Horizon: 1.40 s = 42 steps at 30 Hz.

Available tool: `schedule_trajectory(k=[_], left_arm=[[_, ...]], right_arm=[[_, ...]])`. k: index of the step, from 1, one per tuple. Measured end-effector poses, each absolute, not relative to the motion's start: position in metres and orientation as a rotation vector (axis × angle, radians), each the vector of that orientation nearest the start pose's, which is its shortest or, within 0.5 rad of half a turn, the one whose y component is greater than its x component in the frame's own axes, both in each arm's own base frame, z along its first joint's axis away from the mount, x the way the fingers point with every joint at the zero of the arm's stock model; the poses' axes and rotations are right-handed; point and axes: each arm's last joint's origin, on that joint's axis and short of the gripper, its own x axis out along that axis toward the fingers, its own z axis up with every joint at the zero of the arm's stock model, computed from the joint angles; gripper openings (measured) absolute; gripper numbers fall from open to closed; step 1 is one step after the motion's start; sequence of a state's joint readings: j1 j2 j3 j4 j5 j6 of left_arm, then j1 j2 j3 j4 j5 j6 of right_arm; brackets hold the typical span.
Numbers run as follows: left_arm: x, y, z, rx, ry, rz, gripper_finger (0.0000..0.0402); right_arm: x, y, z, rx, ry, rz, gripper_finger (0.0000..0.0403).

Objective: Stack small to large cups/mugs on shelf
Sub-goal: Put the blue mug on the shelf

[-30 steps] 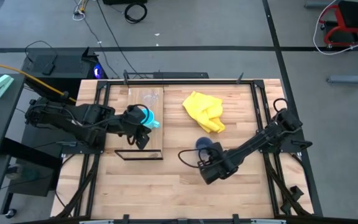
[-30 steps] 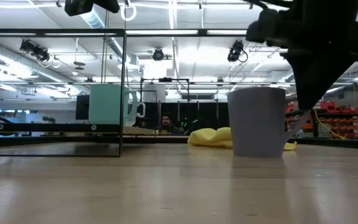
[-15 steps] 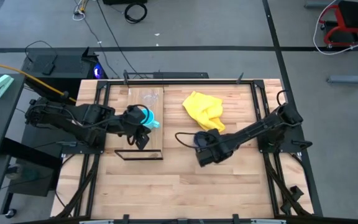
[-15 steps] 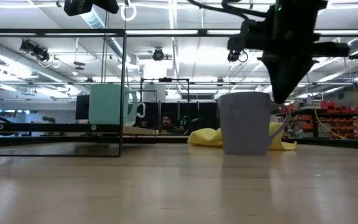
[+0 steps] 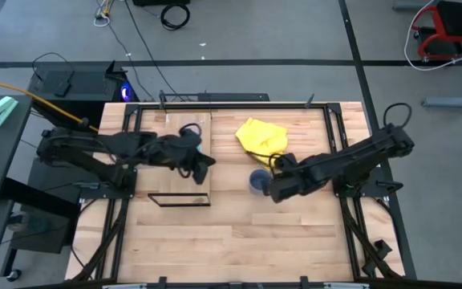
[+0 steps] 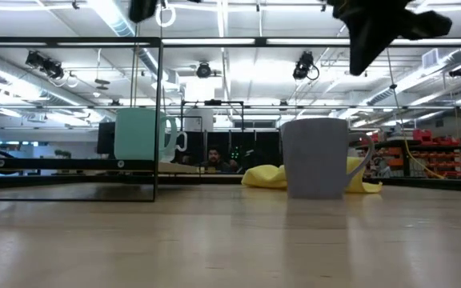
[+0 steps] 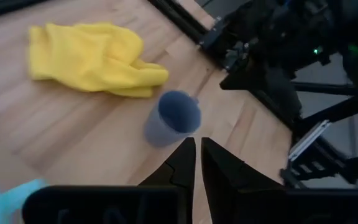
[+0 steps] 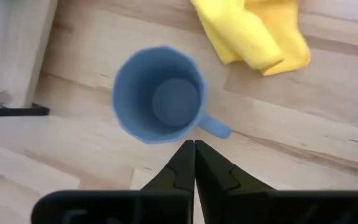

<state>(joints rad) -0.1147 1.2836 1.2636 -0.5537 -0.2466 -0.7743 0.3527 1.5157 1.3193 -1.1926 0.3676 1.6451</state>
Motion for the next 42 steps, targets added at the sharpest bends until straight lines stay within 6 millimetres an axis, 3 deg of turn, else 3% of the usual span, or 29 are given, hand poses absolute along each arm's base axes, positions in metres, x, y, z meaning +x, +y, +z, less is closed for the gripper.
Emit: schedule_trajectory(k=[9, 14, 19, 31, 38, 42], left_arm=[[0.329, -0.01, 0.322, -0.737, 0.507, 0.273, 0.002], [0.35, -0.009, 0.296, -0.758, 0.573, 0.243, 0.0014], [0.361, -0.008, 0.279, -0.769, 0.606, 0.256, 0.0015], [0.362, -0.008, 0.274, -0.77, 0.639, 0.273, 0.0016], [0.354, -0.005, 0.266, -0.741, 0.748, 0.321, 0.0012], [0.343, -0.004, 0.273, -0.732, 0.779, 0.335, 0.001]], right_arm=[[0.237, 0.077, 0.309, 0.908, 0.892, -0.938, 0.0035], [0.233, 0.073, 0.304, 0.853, 0.947, -1.022, 0.0056], [0.245, 0.065, 0.292, 0.83, 0.973, -1.085, 0.0067], [0.282, 0.053, 0.26, 0.776, 1.068, -1.054, 0.0053], [0.287, 0.05, 0.255, 0.777, 1.076, -1.059, 0.0047], [0.286, 0.051, 0.249, 0.778, 1.092, -1.06, 0.0042]])
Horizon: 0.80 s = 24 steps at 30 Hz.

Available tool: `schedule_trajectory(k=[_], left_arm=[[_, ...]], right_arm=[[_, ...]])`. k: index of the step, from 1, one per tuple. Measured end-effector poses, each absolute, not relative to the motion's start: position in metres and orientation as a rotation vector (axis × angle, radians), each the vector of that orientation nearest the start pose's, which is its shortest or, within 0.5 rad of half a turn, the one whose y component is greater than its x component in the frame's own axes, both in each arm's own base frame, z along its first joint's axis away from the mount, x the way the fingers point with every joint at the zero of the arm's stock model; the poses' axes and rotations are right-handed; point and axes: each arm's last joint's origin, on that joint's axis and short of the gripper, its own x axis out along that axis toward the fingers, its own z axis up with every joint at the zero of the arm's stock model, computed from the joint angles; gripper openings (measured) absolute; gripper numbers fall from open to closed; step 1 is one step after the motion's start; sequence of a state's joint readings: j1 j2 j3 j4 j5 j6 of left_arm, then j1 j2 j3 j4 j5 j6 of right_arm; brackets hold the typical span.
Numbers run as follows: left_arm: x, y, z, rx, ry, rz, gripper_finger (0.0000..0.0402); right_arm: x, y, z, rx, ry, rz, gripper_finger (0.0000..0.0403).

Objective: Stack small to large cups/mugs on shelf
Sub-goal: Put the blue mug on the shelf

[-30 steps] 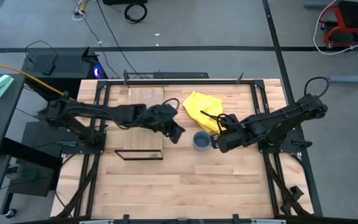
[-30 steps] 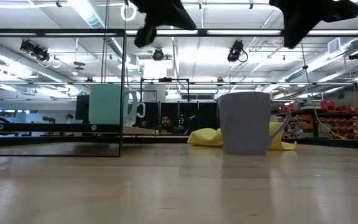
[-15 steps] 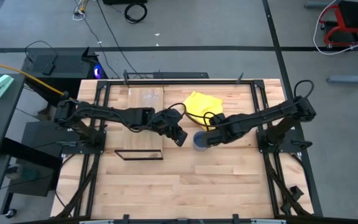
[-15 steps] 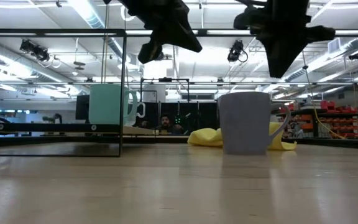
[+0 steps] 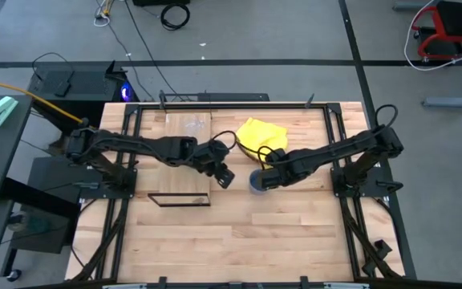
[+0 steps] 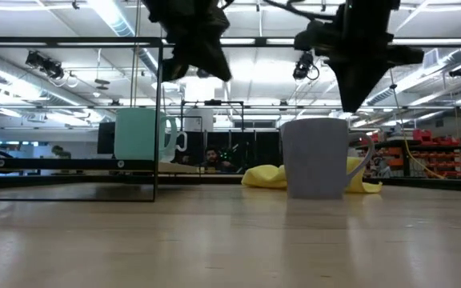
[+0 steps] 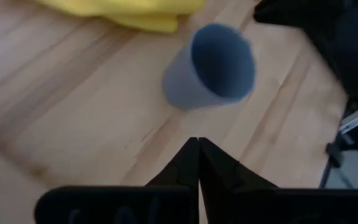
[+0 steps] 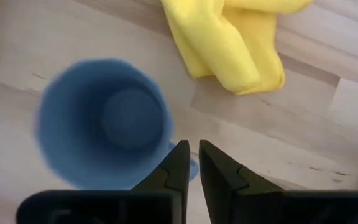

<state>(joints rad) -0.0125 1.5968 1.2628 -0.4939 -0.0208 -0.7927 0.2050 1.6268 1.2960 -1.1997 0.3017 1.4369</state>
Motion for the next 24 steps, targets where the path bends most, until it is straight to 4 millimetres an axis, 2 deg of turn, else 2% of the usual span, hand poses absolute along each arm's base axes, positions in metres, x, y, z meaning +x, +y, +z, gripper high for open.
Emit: schedule_trajectory(k=[4, 8, 17, 24], left_arm=[[0.33, -0.002, 0.29, -0.717, 0.755, 0.32, 0.002], [0.317, -0.001, 0.301, -0.679, 0.746, 0.347, 0.0028], [0.297, 0.003, 0.302, -0.639, 0.844, 0.439, 0.0016], [0.297, 0.003, 0.303, -0.644, 0.834, 0.441, 0.0025]], right_arm=[[0.28, 0.051, 0.23, 0.807, 1.124, -1.052, 0.0037], [0.281, 0.051, 0.221, 0.871, 1.048, -0.99, 0.0032], [0.285, 0.046, 0.209, 0.937, 0.981, -0.967, 0.0021], [0.301, 0.031, 0.212, 0.987, 0.873, -0.891, 0.0014]])
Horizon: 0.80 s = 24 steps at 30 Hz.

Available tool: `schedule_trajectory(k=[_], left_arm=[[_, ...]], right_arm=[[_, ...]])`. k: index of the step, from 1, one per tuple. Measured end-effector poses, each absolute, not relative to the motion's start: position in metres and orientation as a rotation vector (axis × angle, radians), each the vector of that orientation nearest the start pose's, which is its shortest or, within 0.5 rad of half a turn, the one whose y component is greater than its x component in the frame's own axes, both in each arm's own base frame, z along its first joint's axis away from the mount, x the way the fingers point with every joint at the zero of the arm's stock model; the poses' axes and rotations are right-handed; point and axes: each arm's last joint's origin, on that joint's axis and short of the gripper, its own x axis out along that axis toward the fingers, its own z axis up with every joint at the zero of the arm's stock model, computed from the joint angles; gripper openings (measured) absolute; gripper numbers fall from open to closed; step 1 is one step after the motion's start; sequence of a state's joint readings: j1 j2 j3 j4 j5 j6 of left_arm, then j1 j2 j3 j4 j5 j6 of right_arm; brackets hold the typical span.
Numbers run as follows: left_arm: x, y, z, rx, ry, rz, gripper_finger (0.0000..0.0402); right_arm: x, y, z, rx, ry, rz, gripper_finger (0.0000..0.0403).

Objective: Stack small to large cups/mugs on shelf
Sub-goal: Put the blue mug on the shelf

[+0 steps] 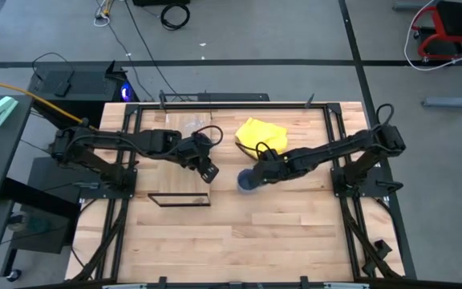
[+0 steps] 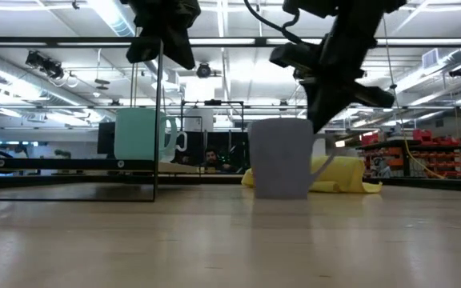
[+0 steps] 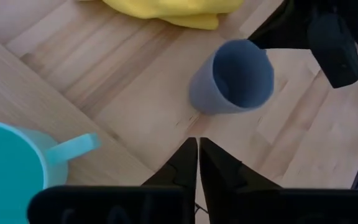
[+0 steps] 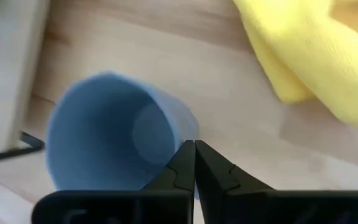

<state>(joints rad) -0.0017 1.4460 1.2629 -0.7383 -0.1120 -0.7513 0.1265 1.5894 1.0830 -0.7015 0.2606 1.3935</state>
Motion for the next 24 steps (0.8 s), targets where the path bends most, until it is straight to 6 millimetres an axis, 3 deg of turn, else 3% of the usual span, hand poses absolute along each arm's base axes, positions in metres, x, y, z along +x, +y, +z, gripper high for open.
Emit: schedule_trajectory(k=[13, 18, 24], left_arm=[[0.298, -0.005, 0.303, -0.68, 0.824, 0.44, 0.0019], [0.304, -0.011, 0.308, -0.696, 0.748, 0.423, 0.0021], [0.311, -0.018, 0.316, -0.703, 0.642, 0.36, 0.0027]], right_arm=[[0.311, 0.013, 0.219, 0.968, 0.792, -0.816, 0.001], [0.301, 0.016, 0.24, 0.97, 0.747, -0.758, 0.001], [0.278, 0.036, 0.274, 0.987, 0.684, -0.624, 0.0013]])
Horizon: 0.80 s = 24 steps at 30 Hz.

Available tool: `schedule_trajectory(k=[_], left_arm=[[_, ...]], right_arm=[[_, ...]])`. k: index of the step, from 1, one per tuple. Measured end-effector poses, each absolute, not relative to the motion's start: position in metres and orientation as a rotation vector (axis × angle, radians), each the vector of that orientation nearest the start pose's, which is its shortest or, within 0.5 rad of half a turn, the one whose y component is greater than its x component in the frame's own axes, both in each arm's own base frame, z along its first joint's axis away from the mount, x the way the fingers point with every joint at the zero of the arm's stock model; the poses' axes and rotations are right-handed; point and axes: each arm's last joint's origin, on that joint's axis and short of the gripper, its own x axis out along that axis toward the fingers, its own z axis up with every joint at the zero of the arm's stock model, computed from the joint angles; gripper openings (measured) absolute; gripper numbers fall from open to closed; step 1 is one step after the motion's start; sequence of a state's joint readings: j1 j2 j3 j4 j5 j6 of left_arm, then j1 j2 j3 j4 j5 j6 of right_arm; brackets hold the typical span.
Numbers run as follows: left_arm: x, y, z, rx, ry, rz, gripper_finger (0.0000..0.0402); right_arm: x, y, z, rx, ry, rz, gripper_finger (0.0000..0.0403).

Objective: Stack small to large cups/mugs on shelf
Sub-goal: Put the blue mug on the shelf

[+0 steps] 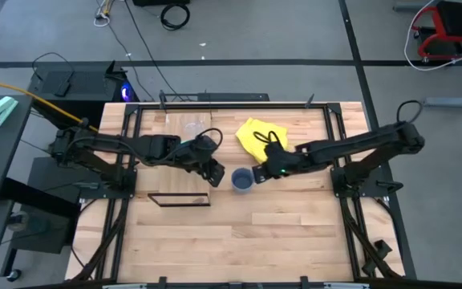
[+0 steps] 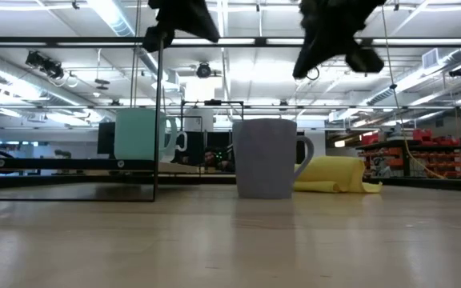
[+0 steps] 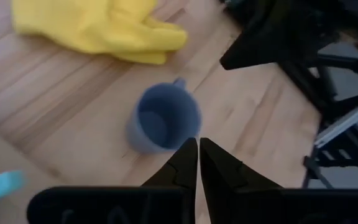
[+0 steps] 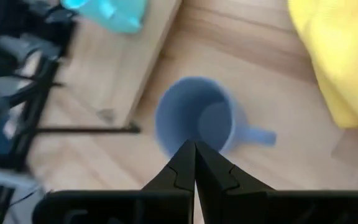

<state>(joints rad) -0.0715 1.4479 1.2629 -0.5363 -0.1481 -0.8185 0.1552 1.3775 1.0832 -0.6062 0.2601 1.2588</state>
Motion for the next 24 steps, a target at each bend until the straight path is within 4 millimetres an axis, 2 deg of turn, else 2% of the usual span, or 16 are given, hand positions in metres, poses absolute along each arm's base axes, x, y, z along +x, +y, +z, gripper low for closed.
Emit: schedule_trajectory(k=[3, 5, 12, 17, 24], left_arm=[[0.317, -0.019, 0.316, -0.704, 0.607, 0.354, 0.0026], [0.319, -0.017, 0.311, -0.731, 0.601, 0.41, 0.0022], [0.337, -0.018, 0.283, -0.854, 0.638, 0.534, 0.0011], [0.345, -0.018, 0.27, -0.972, 0.63, 0.599, 0.0016], [0.348, -0.018, 0.268, -1.111, 0.59, 0.648, 0.0021]], right_arm=[[0.26, 0.049, 0.288, 0.997, 0.694, -0.579, 0.0012], [0.244, 0.057, 0.293, 1.0, 0.731, -0.583, 0.0012], [0.185, 0.076, 0.296, 0.932, 0.883, -0.756, 0.0015], [0.165, 0.083, 0.293, 0.817, 0.985, -0.795, 0.0022], [0.151, 0.092, 0.292, 0.66, 1.08, -0.744, 0.0044]])
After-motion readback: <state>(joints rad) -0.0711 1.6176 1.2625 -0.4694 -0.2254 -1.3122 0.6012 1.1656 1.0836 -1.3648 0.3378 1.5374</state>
